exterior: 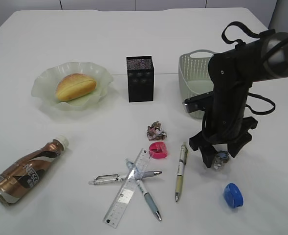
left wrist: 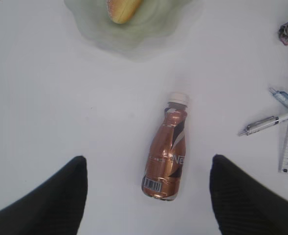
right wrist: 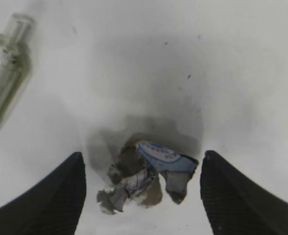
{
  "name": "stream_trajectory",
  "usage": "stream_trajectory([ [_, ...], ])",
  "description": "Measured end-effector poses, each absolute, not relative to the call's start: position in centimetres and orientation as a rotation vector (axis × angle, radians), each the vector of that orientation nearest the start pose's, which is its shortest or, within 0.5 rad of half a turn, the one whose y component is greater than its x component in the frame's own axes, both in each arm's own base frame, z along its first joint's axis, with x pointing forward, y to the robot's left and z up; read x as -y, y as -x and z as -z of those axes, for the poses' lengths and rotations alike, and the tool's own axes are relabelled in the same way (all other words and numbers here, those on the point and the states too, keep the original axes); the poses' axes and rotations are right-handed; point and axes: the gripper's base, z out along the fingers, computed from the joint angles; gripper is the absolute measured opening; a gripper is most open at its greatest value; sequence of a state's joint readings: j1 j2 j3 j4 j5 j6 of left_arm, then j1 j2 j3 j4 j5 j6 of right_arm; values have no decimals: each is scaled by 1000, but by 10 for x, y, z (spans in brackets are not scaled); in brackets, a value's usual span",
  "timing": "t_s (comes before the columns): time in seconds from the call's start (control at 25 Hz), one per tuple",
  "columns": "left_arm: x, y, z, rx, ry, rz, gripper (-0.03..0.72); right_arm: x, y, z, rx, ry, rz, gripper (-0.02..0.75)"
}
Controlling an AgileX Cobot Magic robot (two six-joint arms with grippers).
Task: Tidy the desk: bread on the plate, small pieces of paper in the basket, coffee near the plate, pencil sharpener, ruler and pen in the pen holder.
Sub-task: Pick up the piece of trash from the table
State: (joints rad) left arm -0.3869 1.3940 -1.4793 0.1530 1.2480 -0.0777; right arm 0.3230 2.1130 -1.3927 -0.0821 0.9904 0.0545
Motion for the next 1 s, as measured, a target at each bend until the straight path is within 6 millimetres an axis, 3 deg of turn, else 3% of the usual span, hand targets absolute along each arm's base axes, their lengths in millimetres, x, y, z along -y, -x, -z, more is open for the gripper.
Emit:
stream_trajectory([
  [1.0,91,-259,-393,-2590,-420,-51,560,-118,-373,-117,-3149,500,124,561],
])
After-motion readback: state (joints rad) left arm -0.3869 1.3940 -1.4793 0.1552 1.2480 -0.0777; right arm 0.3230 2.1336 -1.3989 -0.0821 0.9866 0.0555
